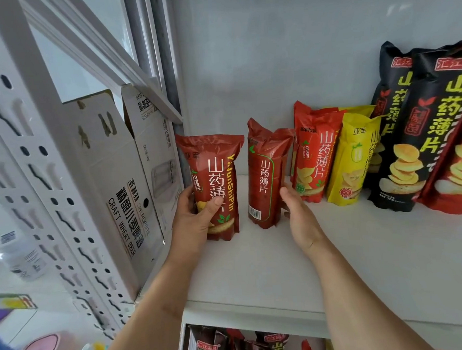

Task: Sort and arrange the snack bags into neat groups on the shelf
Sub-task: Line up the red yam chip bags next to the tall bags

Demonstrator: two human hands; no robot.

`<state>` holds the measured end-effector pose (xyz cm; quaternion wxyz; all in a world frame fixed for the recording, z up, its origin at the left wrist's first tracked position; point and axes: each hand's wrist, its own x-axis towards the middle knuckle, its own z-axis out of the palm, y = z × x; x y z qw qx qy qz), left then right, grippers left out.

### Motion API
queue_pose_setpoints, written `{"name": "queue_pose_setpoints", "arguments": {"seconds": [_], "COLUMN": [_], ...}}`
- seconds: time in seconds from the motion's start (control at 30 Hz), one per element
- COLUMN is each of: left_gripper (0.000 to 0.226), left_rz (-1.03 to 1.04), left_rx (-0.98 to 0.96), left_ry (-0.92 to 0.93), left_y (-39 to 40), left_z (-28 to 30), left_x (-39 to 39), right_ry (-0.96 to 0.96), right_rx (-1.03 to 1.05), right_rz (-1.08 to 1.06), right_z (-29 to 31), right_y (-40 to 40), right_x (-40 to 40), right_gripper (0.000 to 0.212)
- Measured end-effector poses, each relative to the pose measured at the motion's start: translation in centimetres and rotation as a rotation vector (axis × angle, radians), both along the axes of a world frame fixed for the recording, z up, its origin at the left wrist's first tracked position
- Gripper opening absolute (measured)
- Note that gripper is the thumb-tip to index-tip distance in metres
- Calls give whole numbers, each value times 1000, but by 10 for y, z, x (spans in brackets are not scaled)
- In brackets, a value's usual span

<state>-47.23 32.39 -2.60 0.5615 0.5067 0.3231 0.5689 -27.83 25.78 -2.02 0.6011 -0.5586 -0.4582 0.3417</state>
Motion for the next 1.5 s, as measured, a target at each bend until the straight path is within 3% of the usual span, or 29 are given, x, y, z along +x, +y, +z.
{"name": "queue_pose_setpoints", "arguments": {"seconds": [0.13,0.23,0.27,0.37,0.4,0.57,0.77,0.93,1.07,1.2,1.5], "left_gripper": [63,71,73,75,73,69,75,67,56,51,52], "left_rz": [-11,-19,-20,-28,-30,-47,-62,-106,-159,-223,-233], "left_rx": [6,5,6,13,15,23,15,26,14,22,-9], "left_ry": [10,17,20,23,18,11,12,36,89,160,206], "left_y": [-2,-3,-3,-5,-5,-5,-4,-2,-3,-7,-11], "left_z": [0,0,0,2,3,2,1,4,6,8,17], "left_x": [-1,-2,-2,-1,-1,0,0,9,18,28,47], "right_ry": [-67,-142,-151,-141,-99,32,52,134,68,11,-68], "right_rx": [-45,-92,-87,-50,-36,-38,-74,-66,-55,-64,-10], "right_rz": [-38,-69,-73,-40,-7,152,174,107,121,90,-39], "right_z": [-7,-9,-8,1,4,1,0,-1,-3,-4,-3], "right_y": [-1,-2,-1,0,0,9,2,-16,-34,-43,-48], "right_x": [3,5,5,1,-1,0,-1,0,-3,-10,-31], "right_gripper": [49,72,70,37,38,83,66,80,81,101,59]}}
